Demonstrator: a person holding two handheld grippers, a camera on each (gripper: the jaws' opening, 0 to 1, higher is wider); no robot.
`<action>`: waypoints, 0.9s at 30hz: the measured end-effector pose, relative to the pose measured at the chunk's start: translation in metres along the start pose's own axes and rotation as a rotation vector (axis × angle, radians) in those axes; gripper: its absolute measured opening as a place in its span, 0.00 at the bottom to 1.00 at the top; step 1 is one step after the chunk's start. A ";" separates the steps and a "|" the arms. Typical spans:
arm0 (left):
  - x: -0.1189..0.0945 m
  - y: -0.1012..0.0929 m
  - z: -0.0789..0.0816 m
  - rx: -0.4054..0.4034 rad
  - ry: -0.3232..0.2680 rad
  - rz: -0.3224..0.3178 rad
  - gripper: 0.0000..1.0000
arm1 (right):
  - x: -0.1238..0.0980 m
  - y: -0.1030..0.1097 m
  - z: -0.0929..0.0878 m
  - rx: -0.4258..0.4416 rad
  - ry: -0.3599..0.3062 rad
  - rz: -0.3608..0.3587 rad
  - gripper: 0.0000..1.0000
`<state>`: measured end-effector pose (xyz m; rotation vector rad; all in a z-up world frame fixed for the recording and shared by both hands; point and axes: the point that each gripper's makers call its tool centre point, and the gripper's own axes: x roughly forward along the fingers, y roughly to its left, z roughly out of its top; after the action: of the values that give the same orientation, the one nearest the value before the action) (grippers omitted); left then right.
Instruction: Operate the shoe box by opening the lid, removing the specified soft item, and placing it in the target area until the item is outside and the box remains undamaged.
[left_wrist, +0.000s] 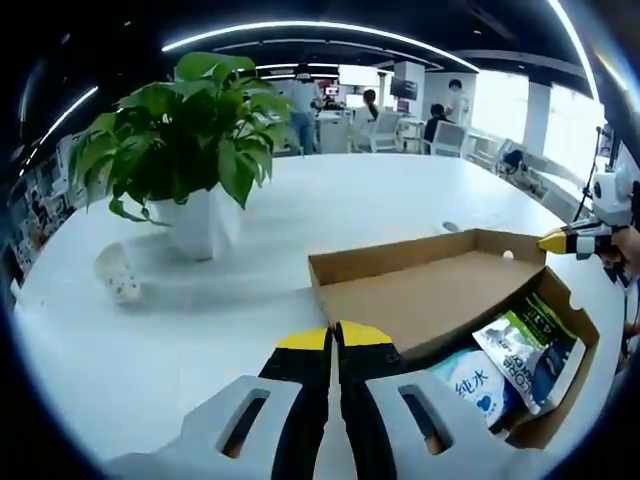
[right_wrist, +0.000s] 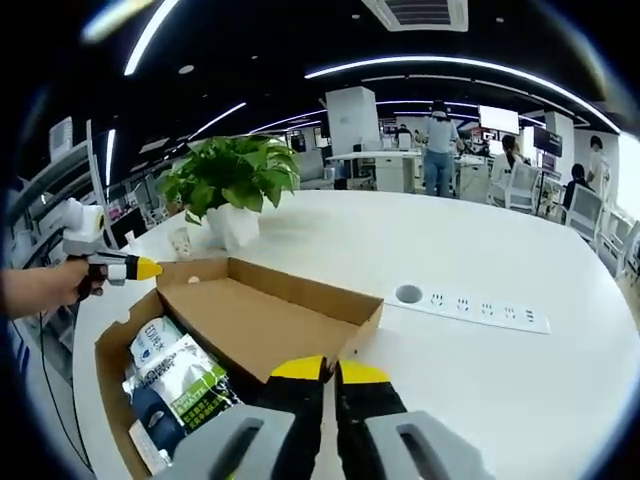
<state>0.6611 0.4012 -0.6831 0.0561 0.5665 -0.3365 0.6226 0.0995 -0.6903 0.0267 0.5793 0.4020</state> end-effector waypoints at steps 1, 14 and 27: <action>0.000 0.000 0.000 -0.006 0.000 0.000 0.00 | 0.000 0.000 0.000 0.005 0.000 0.000 0.00; -0.003 -0.004 0.002 0.042 0.006 0.008 0.01 | 0.001 -0.001 0.004 -0.017 -0.004 0.007 0.00; -0.026 -0.017 0.019 0.084 -0.039 0.007 0.12 | -0.015 0.013 0.020 -0.089 -0.057 0.048 0.15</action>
<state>0.6451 0.3905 -0.6529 0.1320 0.5138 -0.3542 0.6170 0.1070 -0.6642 -0.0334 0.5046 0.4716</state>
